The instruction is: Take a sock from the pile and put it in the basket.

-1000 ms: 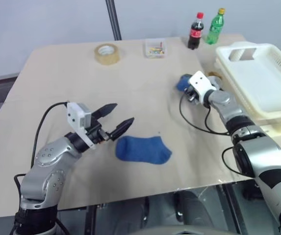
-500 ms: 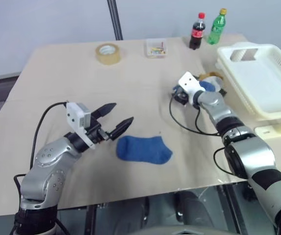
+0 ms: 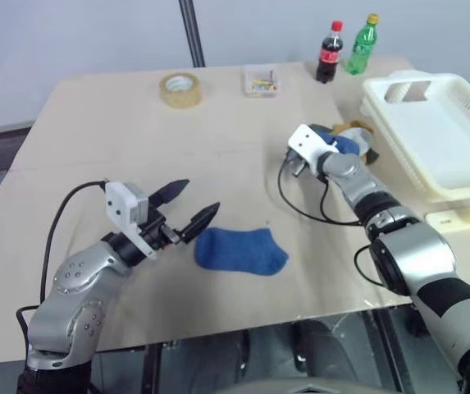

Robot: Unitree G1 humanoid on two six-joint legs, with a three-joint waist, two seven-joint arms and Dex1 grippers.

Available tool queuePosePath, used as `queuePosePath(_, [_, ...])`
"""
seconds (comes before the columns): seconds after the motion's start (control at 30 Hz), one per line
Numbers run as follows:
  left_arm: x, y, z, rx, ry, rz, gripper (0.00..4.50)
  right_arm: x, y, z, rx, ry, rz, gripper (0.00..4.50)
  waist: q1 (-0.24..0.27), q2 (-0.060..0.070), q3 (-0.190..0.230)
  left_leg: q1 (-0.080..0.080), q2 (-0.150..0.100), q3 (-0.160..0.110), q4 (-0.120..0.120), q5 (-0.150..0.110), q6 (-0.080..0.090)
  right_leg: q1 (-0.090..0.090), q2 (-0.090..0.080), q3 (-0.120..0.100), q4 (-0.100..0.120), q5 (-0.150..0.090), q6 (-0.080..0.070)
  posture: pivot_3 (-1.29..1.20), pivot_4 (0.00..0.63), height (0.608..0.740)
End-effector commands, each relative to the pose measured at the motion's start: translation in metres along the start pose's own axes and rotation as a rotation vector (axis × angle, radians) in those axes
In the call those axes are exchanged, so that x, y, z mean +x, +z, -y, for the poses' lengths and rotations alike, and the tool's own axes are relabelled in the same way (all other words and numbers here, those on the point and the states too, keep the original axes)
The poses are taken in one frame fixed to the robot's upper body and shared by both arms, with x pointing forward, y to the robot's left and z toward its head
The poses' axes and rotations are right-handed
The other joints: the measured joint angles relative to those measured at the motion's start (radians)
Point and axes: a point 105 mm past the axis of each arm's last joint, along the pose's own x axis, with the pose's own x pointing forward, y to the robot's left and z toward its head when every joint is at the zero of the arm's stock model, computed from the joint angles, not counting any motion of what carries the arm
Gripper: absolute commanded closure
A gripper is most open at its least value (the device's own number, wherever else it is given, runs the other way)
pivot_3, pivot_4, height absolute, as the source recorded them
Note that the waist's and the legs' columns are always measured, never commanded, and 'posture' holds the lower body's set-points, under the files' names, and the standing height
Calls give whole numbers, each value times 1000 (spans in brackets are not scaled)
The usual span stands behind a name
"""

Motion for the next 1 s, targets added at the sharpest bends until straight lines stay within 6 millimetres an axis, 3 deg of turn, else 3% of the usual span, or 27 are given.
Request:
queuePosePath(0.03, [-2,13,4,46,4,47,0,-1,32,16,-16,-15,97,4458,0,0,0,0,0,0,0,0,0,0,0,0,0,0,0,0,150,740])
queuePosePath(0.23, [-1,11,4,38,3,44,0,-4,26,16,-334,28,47,4458,0,0,0,0,0,0,0,-1,2,0,0,0,0,0,0,0,150,740])
queuePosePath(0.33, [-1,9,5,34,2,42,0,-6,38,22,-403,40,62,3656,0,0,0,0,0,0,0,0,0,0,0,0,0,0,0,0,150,740])
queuePosePath(0.53, [-2,5,9,25,7,40,0,-3,48,21,-395,62,54,1084,-3,0,0,0,0,1,0,0,-1,0,1,0,0,0,0,0,150,740])
queuePosePath(0.7, [-5,2,11,16,28,37,0,1,38,9,-429,75,-7,1084,1,0,0,0,0,0,0,0,0,0,0,0,0,0,0,0,150,740])
queuePosePath(1.0, [-9,-1,15,7,42,30,0,4,17,10,-538,32,-141,1084,-1,0,0,0,0,0,0,0,0,-1,0,0,0,0,0,0,150,740])
